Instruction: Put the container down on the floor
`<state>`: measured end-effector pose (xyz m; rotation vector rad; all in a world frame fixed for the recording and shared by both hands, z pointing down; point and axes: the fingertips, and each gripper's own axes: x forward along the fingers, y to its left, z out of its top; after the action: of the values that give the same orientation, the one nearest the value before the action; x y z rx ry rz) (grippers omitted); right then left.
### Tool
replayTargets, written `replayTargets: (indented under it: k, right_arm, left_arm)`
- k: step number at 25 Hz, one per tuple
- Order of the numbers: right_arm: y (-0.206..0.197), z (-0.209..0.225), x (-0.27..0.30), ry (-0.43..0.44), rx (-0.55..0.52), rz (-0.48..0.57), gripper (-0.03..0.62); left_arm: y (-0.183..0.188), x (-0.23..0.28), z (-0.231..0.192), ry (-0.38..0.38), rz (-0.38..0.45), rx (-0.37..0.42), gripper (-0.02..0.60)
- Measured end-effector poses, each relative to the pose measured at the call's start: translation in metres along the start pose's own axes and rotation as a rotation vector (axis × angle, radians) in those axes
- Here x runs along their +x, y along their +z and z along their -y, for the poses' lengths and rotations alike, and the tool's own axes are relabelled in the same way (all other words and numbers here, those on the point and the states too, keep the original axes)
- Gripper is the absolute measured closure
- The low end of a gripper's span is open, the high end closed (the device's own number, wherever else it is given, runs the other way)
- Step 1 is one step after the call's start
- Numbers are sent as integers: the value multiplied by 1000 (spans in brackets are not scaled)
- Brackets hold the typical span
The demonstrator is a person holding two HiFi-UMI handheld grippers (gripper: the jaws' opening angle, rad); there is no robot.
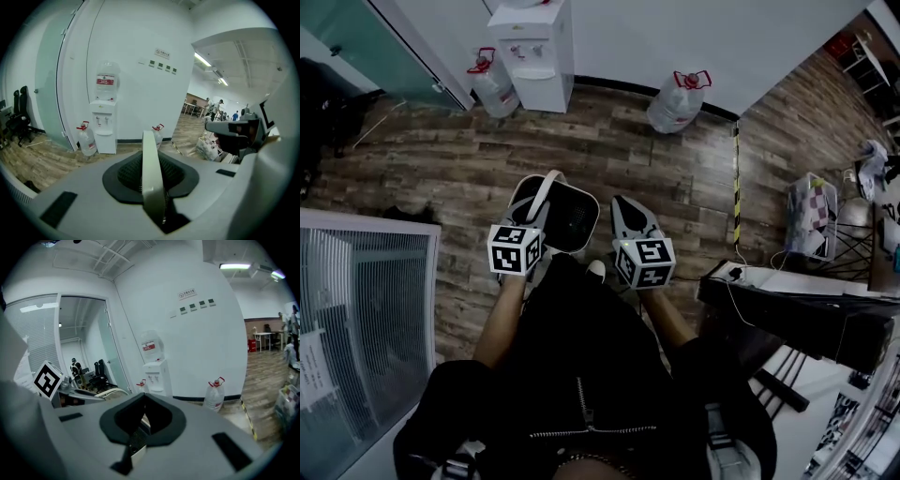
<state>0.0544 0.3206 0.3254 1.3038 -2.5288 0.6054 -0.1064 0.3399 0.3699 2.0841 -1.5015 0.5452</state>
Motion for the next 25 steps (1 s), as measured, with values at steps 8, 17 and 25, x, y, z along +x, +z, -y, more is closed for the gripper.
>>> replayTargets:
  k: [8, 17, 25]
  right_arm:
    - [6, 21, 18, -32, 18, -4, 583]
    - [35, 39, 70, -69, 18, 3, 583]
    - [60, 41, 119, -89, 14, -3, 583]
  left_arm:
    - [13, 35, 1, -35, -17, 35, 499]
    - [36, 79, -25, -70, -32, 66, 499]
    - [68, 111, -57, -99, -31, 82, 499]
